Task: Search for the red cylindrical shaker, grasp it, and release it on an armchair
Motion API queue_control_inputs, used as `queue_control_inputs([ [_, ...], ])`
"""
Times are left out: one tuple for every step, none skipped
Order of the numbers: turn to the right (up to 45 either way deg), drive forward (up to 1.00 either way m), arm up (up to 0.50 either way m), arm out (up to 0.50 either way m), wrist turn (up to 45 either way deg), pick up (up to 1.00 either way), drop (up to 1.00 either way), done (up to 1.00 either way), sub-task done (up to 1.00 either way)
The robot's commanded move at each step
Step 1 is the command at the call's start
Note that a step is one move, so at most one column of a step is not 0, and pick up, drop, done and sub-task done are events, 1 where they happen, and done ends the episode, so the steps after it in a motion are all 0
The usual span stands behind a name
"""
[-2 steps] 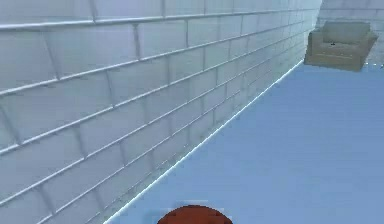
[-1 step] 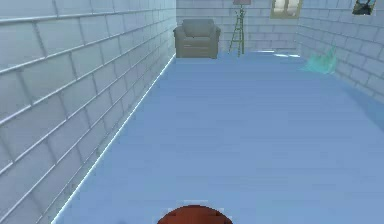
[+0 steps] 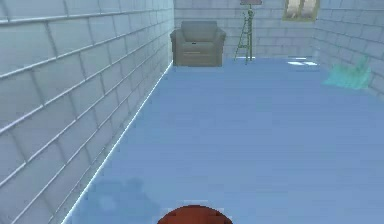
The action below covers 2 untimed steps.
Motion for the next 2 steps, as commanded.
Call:
queue_control_inputs([
  [0.0, 1.00, 0.00, 0.00, 0.0, 0.00, 0.00, 0.00, 0.00],
  [0.0, 1.00, 0.00, 0.00, 0.0, 0.00, 0.00, 0.00, 0.00],
])
